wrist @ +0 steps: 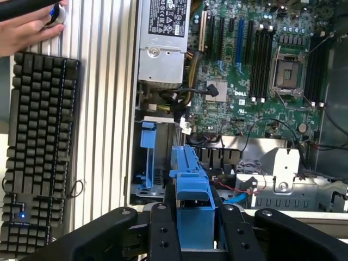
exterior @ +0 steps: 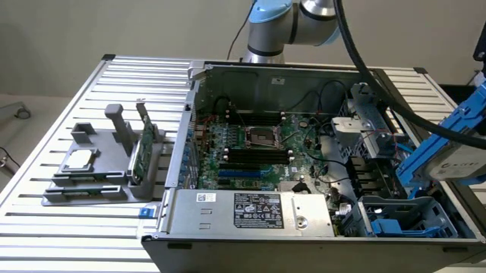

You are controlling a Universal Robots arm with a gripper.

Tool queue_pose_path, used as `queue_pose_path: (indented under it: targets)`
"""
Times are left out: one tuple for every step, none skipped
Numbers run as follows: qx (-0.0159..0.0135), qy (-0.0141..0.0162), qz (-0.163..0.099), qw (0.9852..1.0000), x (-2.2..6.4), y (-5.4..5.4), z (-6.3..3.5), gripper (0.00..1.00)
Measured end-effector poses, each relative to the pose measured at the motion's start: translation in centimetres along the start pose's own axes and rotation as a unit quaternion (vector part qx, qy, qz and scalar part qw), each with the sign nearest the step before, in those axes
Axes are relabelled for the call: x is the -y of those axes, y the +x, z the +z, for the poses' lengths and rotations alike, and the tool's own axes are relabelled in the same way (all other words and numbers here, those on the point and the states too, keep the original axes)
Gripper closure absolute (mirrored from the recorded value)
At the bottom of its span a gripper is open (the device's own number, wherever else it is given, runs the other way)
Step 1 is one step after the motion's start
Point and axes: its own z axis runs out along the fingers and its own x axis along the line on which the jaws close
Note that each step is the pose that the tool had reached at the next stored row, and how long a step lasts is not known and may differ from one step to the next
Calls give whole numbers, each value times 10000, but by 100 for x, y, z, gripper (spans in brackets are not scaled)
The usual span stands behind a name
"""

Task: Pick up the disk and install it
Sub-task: 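Pick up the disk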

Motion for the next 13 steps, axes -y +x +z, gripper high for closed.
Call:
queue_pose_path:
  targets:
    - [0,0,-1,10000,-3,44,-3,67]
    - [0,0,-1,10000,-9,92,-5,67]
    - [1,0,0,10000,-19,138,-5,67]
    - [2,1,-1,10000,-32,179,-2,67]
    - [2,4,-1,10000,-51,210,8,67]
    - [3,10,-1,10000,-79,230,19,67]
    - [2,18,-2,10000,-112,242,32,67]
    - [0,28,-2,10000,-147,248,44,67]
    - [0,43,-3,10000,-188,249,59,67]
    - [-2,59,-4,10000,-228,250,73,67]
    - [-2,69,-5,10000,-269,249,89,67]
    - [-3,78,-6,10000,-317,247,107,67]
    - [-3,85,-6,10000,-354,246,125,67]
